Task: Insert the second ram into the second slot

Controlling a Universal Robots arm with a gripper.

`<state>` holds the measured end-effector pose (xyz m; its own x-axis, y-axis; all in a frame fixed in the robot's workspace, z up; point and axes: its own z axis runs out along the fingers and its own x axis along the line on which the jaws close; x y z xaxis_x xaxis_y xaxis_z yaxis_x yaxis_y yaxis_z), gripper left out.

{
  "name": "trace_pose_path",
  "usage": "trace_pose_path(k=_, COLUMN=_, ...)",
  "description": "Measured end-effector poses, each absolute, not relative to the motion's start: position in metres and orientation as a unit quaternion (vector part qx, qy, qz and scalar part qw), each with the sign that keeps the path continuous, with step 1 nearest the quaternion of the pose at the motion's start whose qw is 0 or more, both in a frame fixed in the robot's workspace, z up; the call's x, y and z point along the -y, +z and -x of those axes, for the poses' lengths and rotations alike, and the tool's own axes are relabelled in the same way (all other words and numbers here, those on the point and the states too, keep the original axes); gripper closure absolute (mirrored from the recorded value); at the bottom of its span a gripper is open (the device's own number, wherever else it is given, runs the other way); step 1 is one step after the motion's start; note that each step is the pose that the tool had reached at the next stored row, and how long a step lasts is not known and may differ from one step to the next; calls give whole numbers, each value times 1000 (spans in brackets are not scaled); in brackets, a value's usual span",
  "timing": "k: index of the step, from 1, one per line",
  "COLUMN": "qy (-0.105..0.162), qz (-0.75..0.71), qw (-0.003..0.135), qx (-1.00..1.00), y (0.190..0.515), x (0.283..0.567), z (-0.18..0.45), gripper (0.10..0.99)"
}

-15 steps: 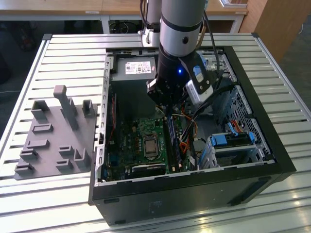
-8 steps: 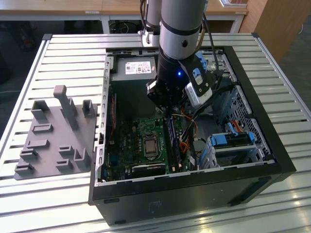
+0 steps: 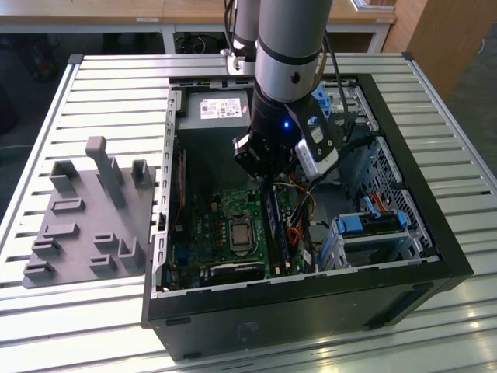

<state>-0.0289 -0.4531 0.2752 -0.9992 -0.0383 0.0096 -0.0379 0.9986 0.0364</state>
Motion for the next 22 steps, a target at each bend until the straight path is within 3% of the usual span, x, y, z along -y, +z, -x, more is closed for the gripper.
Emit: trace_pose_path(k=22, qy=-18, qz=2, qw=7, qx=1000, y=251, x=462, z=18, gripper=949)
